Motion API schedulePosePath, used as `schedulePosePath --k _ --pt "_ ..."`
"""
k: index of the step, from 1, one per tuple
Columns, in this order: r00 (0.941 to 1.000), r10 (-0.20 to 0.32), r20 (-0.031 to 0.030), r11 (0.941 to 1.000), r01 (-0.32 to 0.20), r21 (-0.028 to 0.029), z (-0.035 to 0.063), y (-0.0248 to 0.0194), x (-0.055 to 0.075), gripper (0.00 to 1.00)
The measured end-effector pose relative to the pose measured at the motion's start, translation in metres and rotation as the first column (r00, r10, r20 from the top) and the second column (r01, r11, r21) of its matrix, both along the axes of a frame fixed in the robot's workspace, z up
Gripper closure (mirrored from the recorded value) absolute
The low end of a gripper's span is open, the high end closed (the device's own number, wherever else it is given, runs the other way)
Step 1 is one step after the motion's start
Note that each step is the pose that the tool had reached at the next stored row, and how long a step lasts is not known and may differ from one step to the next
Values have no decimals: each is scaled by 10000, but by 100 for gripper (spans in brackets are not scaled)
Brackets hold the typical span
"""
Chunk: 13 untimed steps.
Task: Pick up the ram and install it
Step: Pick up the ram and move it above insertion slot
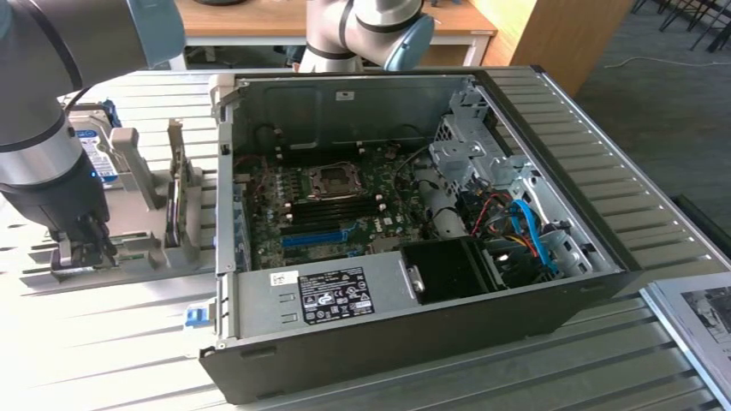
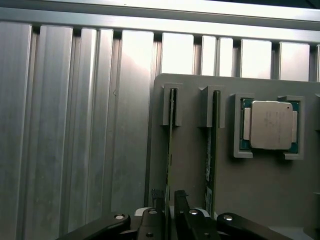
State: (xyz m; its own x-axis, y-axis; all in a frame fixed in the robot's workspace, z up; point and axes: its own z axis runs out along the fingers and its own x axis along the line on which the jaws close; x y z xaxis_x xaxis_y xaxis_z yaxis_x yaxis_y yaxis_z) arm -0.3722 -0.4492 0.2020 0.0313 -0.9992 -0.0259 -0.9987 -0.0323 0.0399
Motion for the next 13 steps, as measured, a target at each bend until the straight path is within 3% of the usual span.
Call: schedulePosePath --k 13 --pt "10000 0 1 10000 0 0 -6 -6 0 77"
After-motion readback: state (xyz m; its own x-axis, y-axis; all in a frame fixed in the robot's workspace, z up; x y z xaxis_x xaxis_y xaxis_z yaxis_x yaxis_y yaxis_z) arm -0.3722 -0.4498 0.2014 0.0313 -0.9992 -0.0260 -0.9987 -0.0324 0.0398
